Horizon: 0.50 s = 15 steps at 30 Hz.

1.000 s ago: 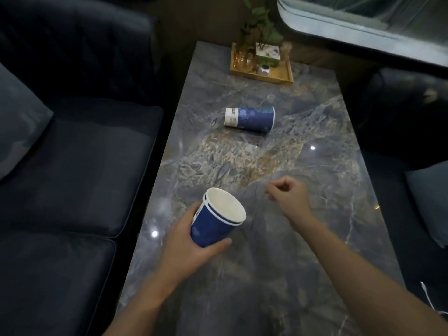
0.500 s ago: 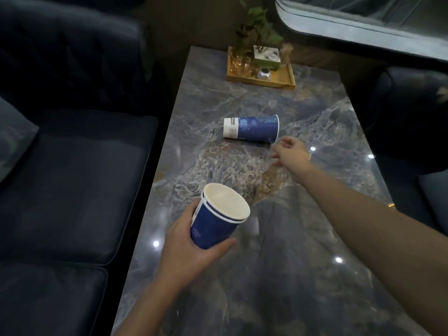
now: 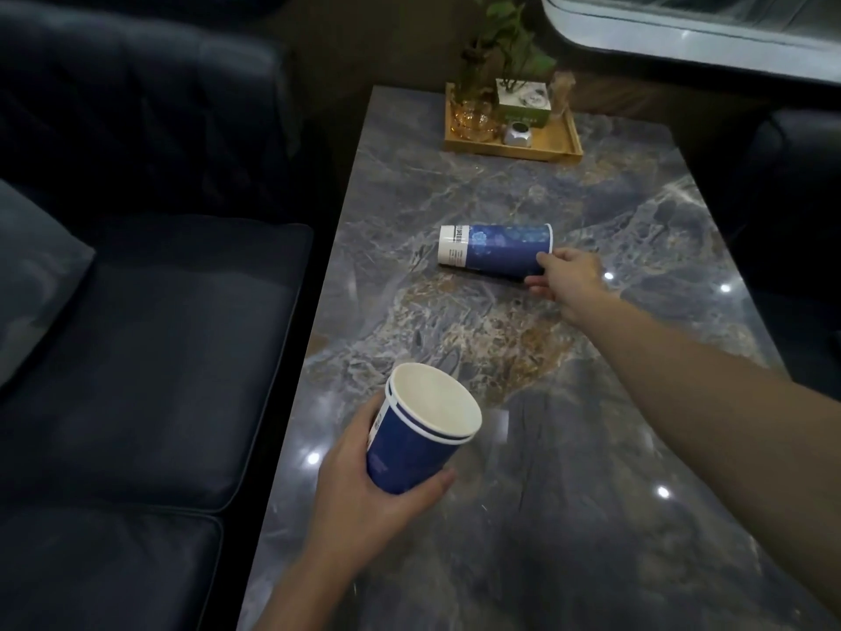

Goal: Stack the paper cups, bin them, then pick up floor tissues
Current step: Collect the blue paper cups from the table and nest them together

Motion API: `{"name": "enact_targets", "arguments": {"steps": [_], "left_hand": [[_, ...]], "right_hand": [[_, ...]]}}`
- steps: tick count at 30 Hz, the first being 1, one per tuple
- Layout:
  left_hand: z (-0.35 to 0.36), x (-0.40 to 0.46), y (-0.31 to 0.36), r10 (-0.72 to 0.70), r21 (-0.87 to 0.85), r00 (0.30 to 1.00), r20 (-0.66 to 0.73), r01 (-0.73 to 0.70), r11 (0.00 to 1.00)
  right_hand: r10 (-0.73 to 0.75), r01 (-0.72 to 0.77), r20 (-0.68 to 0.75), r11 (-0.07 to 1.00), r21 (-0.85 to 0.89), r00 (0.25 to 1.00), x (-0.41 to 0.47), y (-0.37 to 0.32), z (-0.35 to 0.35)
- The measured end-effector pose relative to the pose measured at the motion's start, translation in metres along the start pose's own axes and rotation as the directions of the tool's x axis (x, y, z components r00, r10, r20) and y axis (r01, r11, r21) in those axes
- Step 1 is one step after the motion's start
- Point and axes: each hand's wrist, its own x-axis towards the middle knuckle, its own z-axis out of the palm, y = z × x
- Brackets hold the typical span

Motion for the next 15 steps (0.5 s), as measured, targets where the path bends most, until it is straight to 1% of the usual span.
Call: {"name": "enact_targets", "arguments": {"steps": [4, 8, 10, 12, 15], "left_hand": [[-0.002, -0.010, 0.003, 0.012, -0.006, 1.000, 0.002, -0.012, 1.000], [-0.004, -0.031, 0.012, 0.007, -0.061, 1.000, -0.010, -0.008, 0.998], [-0.005, -0.045, 0.016, -0.007, -0.094, 1.000, -0.018, 0.005, 0.996], [-0.007, -0.062, 0.021, -0.013, -0.126, 0.999, -0.045, 0.008, 0.992], [-0.010, -0.092, 0.028, -0.015, -0.124, 0.998, -0.059, 0.007, 0.992]], "right_hand": [[0.005, -0.005, -0.009, 1.000, 0.004, 1.000, -0.018, 0.005, -0.007], [-0.035, 0.037, -0.064, 0.999, 0.027, 0.997, -0.057, 0.007, -0.021], [-0.057, 0.060, -0.069, 0.998, 0.033, 0.996, -0.081, 0.008, -0.031], [-0.073, 0.077, -0.057, 0.995, 0.070, 0.996, -0.109, 0.008, -0.043], [-0.074, 0.079, -0.040, 0.986, 0.147, 0.996, -0.155, 0.010, -0.062]]}}
